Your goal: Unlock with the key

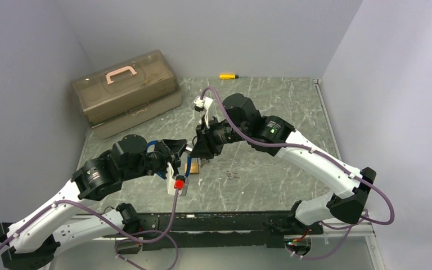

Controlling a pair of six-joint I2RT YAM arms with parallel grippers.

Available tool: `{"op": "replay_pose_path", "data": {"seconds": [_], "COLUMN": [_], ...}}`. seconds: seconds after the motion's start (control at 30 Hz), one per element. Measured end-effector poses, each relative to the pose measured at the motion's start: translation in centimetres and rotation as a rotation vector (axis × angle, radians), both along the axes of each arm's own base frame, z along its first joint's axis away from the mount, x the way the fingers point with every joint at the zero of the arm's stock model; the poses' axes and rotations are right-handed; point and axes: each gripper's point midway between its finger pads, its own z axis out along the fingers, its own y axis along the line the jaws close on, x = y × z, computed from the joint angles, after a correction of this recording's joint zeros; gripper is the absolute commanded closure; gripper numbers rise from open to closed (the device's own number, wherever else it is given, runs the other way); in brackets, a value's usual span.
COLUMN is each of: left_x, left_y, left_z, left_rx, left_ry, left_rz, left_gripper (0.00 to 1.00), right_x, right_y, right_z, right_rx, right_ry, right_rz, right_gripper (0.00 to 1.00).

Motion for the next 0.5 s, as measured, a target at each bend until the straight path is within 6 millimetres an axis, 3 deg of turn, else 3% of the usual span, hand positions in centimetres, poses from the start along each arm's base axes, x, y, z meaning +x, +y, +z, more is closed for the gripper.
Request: {"op": "replay_pose_path", "data": {"seconds": [0.1, 0.23, 0.37, 0.5], "left_x": [0.1, 0.1, -0.4, -0.8], "left_y": [0.0, -0.1, -0.6, -0.5], "left_z": [-0.2, -0.3, 0.5, 1.4], "left_rx": [0.002, -0.021, -0.095, -0.177], "left_ry": [0.009, 0.049, 0.117, 0.218], "left_rz": [0.009, 0.023, 0.025, 0.047], "left_gripper": [0.8, 0.37, 0.24, 0.21], "right_x": [0.0, 0.2, 0.3, 0.2], "right_y": [0.0, 0.0, -0.7, -1.4], "right_z": [-0.1, -0.2, -1.4, -2.0], "right_rx": [-0.005, -0.003, -0.026, -0.045], "right_ry": [0.001, -0.01, -0.034, -0.055], "right_rz": [-0.004, -0.005, -0.016, -0.016], "right_gripper": [1.0, 1.0, 1.0, 1.0]}}
